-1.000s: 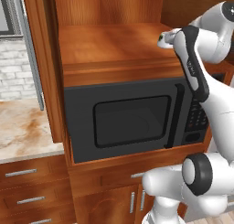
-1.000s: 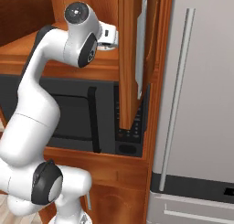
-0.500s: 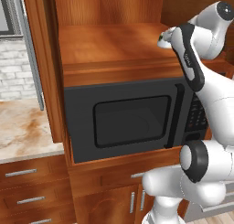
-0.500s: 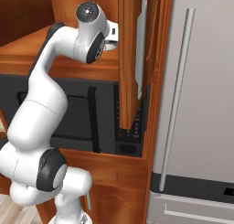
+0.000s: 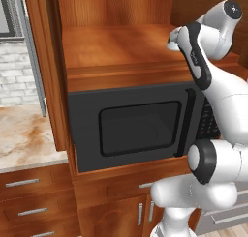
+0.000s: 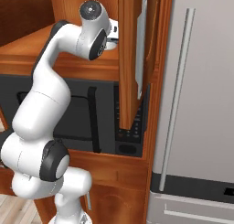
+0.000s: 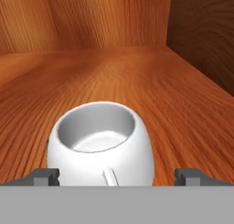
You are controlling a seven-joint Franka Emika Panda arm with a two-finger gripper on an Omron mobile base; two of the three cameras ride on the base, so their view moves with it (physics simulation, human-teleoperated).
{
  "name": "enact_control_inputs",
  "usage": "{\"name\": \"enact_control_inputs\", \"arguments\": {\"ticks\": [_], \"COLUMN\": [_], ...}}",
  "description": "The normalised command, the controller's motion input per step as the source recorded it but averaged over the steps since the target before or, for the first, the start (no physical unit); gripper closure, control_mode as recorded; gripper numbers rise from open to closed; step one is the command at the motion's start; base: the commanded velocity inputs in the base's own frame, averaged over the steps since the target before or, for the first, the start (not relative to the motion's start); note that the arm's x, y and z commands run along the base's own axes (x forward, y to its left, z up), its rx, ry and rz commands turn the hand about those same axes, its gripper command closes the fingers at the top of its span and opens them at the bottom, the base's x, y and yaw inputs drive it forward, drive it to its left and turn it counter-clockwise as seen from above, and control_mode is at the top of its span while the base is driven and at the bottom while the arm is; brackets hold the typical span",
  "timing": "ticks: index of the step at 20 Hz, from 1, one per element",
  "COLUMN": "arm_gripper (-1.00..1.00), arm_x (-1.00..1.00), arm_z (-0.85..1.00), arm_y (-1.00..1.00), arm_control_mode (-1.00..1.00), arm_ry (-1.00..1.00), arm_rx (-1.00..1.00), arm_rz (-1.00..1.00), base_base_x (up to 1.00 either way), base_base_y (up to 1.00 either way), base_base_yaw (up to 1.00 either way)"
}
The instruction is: There is a tray on the dining counter. Grab the cup, mug, and pitcher and place them on the tray. The pitcher may be placed next to the tray if it cannot fit the tray.
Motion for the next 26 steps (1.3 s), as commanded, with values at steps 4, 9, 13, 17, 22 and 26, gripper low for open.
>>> {"name": "enact_control_inputs", "arguments": {"ticks": [4, 9, 13, 17, 22, 26], "arm_gripper": [-1.0, -1.0, 1.0, 1.0, 1.0, 1.0], "arm_x": [0.0, 0.0, 0.0, 0.0, 0.0, 0.0], "arm_z": [0.0, 0.0, 0.0, 0.0, 0.0, 0.0], "arm_y": [0.0, 0.0, 0.0, 0.0, 0.0, 0.0], "arm_control_mode": [-1.0, -1.0, -1.0, -1.0, -1.0, -1.0], "arm_ry": [0.01, 0.0, 0.0, 0.0, 0.0, 0.0], "arm_rx": [0.0, 0.0, 0.0, 0.0, 0.0, 0.0], "arm_rz": [0.0, 0.0, 0.0, 0.0, 0.0, 0.0], "base_base_x": [0.0, 0.0, 0.0, 0.0, 0.0, 0.0], "base_base_y": [0.0, 0.0, 0.0, 0.0, 0.0, 0.0], "base_base_yaw": [0.0, 0.0, 0.0, 0.0, 0.0, 0.0]}}
